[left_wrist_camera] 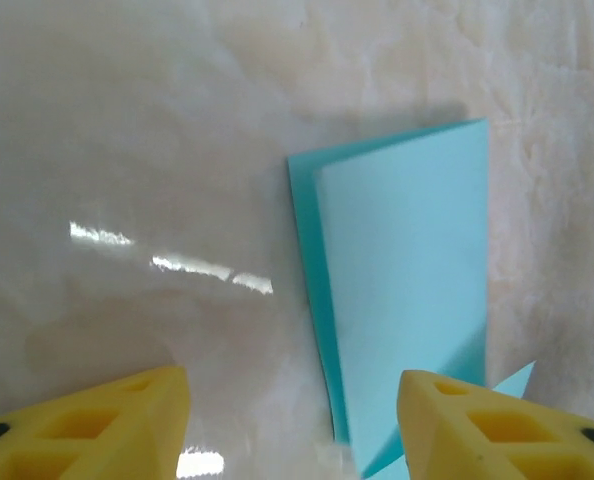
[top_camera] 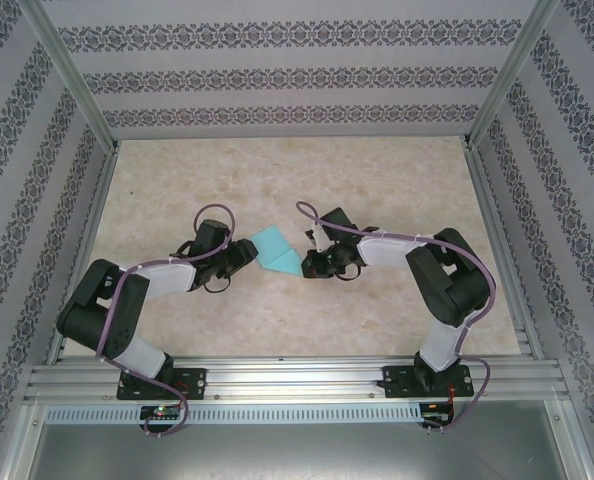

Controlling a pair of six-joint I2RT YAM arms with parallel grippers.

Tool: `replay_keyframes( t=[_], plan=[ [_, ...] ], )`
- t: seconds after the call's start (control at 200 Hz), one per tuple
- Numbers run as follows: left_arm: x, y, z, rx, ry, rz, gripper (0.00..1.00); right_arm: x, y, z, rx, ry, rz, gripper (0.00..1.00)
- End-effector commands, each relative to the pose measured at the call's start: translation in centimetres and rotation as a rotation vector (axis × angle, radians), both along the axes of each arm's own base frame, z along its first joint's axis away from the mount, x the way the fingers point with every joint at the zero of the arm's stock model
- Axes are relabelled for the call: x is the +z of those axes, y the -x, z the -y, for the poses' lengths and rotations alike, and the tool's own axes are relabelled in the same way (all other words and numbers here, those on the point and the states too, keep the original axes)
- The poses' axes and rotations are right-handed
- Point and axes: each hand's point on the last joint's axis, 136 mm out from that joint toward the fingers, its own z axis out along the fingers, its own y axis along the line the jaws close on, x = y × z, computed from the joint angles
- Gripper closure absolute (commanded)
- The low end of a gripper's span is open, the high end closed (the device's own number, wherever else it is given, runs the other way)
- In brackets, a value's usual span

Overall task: Fold a paper plane with a square sheet of paper (fold left side to right side)
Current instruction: Third fold the triangle at the center of the table.

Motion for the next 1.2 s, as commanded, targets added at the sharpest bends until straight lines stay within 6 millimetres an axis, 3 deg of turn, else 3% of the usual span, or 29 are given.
replay_keyframes(
  t=[0.0, 0.135, 0.385, 0.669, 1.084, 1.194],
  plan=[
    [-0.7, 2.0, 0.7, -0.072, 0.029, -0.077, 0.39, 2.8, -1.0, 0.3, -0.019, -0.037, 0.076, 0.87],
    [-0.9, 1.4, 2.9, -0.118, 0.137, -0.087, 0.39, 4.0, -1.6, 0.6, -0.026, -0.053, 0.107, 0.78],
    [-0.9, -1.4, 3.7, -0.087, 0.158, -0.042, 0.45, 3.5, -1.5, 1.6, -0.052, -0.041, 0.108, 0.73],
    [1.2, -2.2, 3.7, -0.088, 0.147, 0.004, 0.46, 3.1, -1.1, 2.7, -0.069, -0.029, 0.106, 0.73],
    [1.7, -1.0, 1.9, -0.062, 0.051, -0.027, 0.45, 2.4, -1.7, 4.9, -0.11, 0.027, 0.102, 0.72],
    [2.8, -1.1, 1.7, -0.057, 0.051, -0.003, 0.43, 2.3, -2.1, 5.6, -0.139, 0.036, 0.105, 0.71]
  ],
)
